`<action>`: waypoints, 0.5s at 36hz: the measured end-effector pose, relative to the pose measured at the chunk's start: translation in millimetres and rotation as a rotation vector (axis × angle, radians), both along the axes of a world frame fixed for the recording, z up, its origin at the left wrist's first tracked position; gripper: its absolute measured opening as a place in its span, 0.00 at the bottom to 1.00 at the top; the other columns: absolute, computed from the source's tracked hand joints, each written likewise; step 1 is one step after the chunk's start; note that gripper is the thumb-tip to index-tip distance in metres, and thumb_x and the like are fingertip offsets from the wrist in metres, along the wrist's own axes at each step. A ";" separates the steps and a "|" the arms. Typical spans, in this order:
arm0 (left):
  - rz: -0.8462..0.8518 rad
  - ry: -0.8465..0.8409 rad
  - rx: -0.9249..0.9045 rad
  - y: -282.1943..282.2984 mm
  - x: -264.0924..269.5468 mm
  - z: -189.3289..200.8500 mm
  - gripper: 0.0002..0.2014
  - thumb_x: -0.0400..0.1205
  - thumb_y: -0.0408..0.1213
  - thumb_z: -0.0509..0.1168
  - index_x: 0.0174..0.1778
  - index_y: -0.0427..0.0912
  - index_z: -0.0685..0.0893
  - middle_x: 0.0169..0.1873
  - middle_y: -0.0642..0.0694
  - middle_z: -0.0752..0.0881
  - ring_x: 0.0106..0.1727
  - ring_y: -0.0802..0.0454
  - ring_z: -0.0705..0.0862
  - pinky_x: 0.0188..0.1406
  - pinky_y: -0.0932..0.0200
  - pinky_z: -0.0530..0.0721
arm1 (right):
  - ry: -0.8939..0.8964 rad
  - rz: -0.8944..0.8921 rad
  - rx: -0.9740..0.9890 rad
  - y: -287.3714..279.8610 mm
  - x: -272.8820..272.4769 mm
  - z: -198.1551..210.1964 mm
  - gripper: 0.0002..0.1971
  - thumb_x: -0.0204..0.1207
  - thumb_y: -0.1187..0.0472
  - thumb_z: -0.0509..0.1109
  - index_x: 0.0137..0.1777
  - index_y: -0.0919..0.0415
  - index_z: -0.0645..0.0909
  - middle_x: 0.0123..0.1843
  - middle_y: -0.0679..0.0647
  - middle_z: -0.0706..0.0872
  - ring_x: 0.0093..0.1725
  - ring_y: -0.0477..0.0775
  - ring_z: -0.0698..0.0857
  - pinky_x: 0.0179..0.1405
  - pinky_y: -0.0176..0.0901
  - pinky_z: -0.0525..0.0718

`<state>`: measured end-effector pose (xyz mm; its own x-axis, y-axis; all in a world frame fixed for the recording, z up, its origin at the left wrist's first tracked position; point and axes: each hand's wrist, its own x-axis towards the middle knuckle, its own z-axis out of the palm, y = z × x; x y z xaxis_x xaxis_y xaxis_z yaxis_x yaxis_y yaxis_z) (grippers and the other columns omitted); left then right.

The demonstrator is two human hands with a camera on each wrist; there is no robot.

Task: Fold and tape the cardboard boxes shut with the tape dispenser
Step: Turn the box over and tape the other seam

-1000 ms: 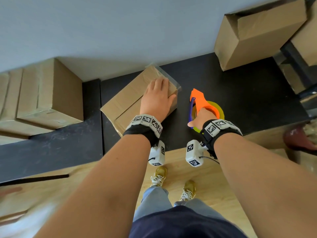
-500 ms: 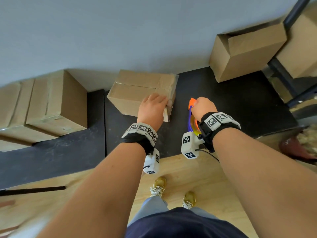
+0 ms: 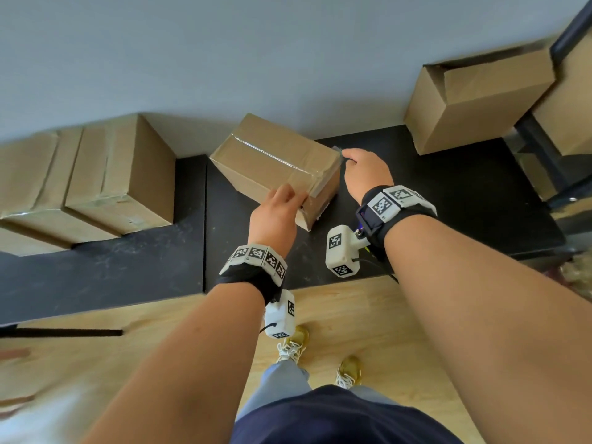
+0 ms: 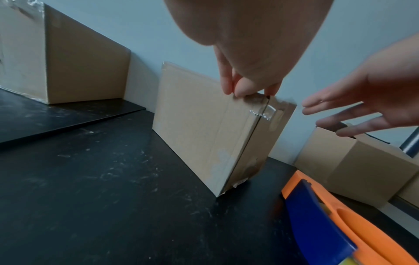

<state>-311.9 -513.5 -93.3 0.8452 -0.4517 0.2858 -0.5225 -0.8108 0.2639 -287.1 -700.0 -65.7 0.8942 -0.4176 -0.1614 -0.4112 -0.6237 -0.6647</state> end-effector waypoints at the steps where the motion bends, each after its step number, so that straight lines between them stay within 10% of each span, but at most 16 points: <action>1: 0.002 -0.002 -0.014 1.3 0.0 -0.8 0.27 0.66 0.15 0.67 0.57 0.44 0.88 0.42 0.45 0.81 0.39 0.45 0.79 0.25 0.58 0.75 | 0.002 0.024 -0.018 2.7 2.4 0.2 0.21 0.87 0.59 0.53 0.75 0.49 0.76 0.73 0.56 0.79 0.70 0.61 0.78 0.69 0.53 0.77; 10: 0.037 0.023 -0.069 9.6 6.1 -4.1 0.23 0.67 0.17 0.70 0.54 0.44 0.89 0.42 0.45 0.82 0.39 0.45 0.80 0.27 0.56 0.81 | 0.097 0.056 -0.214 16.0 13.5 1.2 0.17 0.87 0.57 0.54 0.70 0.53 0.79 0.66 0.57 0.83 0.65 0.63 0.80 0.61 0.53 0.77; 18: 0.179 0.116 -0.229 14.2 20.9 -0.8 0.15 0.79 0.25 0.62 0.52 0.42 0.92 0.53 0.46 0.85 0.52 0.44 0.84 0.47 0.48 0.86 | 0.118 -0.068 -0.093 18.2 5.2 -6.5 0.12 0.82 0.62 0.60 0.41 0.60 0.83 0.39 0.55 0.83 0.42 0.58 0.82 0.40 0.45 0.77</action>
<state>-291.1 -499.3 -94.1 0.9384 -0.2278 0.2600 -0.3327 -0.7996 0.5000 -282.0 -681.7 -72.2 0.8403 -0.4950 -0.2212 -0.5266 -0.6482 -0.5500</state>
